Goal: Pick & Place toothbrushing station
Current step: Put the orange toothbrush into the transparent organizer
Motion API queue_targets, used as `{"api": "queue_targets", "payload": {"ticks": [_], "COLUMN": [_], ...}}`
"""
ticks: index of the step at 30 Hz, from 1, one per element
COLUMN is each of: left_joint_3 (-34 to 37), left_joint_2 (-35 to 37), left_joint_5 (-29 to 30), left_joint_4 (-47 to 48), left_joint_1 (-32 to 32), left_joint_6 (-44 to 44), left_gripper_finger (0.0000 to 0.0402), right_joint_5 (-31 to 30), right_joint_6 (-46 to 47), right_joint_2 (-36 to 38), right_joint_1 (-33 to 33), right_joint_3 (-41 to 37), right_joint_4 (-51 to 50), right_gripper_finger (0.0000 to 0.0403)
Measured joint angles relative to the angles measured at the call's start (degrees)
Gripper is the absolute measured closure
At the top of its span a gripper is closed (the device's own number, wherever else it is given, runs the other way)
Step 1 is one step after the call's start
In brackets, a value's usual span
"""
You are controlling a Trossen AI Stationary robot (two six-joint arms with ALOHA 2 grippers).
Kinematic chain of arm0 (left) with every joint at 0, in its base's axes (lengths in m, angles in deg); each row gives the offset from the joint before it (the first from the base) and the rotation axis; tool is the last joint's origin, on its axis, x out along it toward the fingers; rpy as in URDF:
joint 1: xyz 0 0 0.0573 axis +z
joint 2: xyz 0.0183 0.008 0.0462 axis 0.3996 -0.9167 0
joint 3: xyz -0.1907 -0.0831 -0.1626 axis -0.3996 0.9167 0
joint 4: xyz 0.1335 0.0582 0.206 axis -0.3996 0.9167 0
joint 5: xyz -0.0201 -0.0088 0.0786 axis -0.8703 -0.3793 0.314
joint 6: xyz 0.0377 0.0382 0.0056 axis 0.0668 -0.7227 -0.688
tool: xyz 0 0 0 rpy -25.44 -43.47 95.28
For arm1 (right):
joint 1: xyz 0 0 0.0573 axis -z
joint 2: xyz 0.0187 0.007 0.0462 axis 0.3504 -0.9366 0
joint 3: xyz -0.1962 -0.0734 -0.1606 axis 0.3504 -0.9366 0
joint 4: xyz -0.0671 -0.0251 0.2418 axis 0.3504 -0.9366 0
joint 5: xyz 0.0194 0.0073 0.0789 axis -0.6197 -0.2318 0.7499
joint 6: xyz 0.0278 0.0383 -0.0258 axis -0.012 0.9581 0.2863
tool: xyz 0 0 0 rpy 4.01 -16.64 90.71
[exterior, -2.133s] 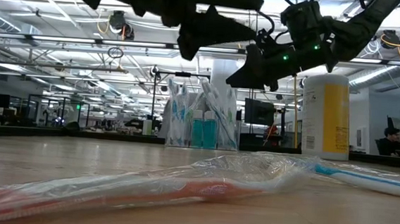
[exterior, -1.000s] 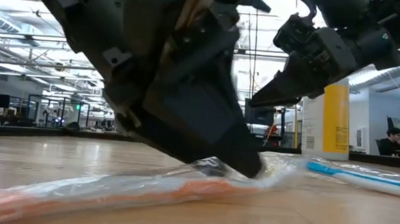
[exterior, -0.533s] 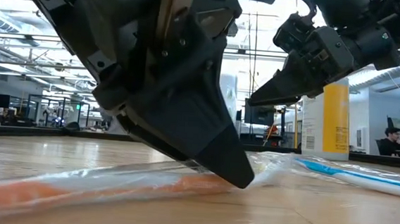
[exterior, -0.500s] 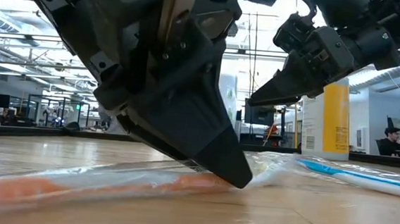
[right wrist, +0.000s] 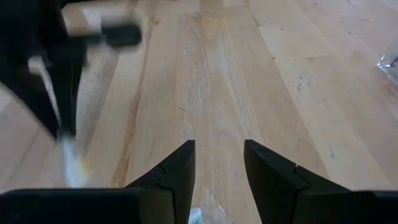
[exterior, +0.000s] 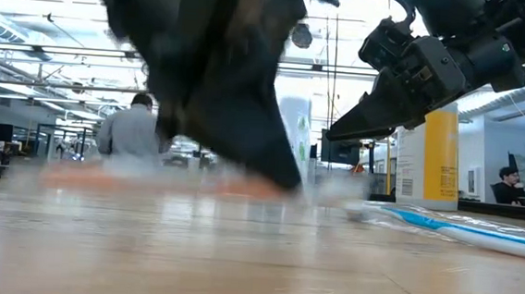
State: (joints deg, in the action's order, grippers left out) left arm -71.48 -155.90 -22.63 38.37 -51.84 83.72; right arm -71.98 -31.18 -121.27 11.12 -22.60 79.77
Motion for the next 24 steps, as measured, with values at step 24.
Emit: {"api": "queue_targets", "payload": {"ticks": [24], "left_joint_3": [1.51], "left_joint_2": [27.25], "left_joint_5": [42.38], "left_joint_4": [22.77], "left_joint_1": [7.88], "left_joint_6": [-16.81], "left_gripper_finger": [0.0397], "right_joint_5": [-0.02], "right_joint_6": [1.51], "right_joint_2": [0.00], "right_joint_1": [-0.07], "right_joint_3": [0.02], "right_joint_4": [-1.31], "right_gripper_finger": [0.0275]}}
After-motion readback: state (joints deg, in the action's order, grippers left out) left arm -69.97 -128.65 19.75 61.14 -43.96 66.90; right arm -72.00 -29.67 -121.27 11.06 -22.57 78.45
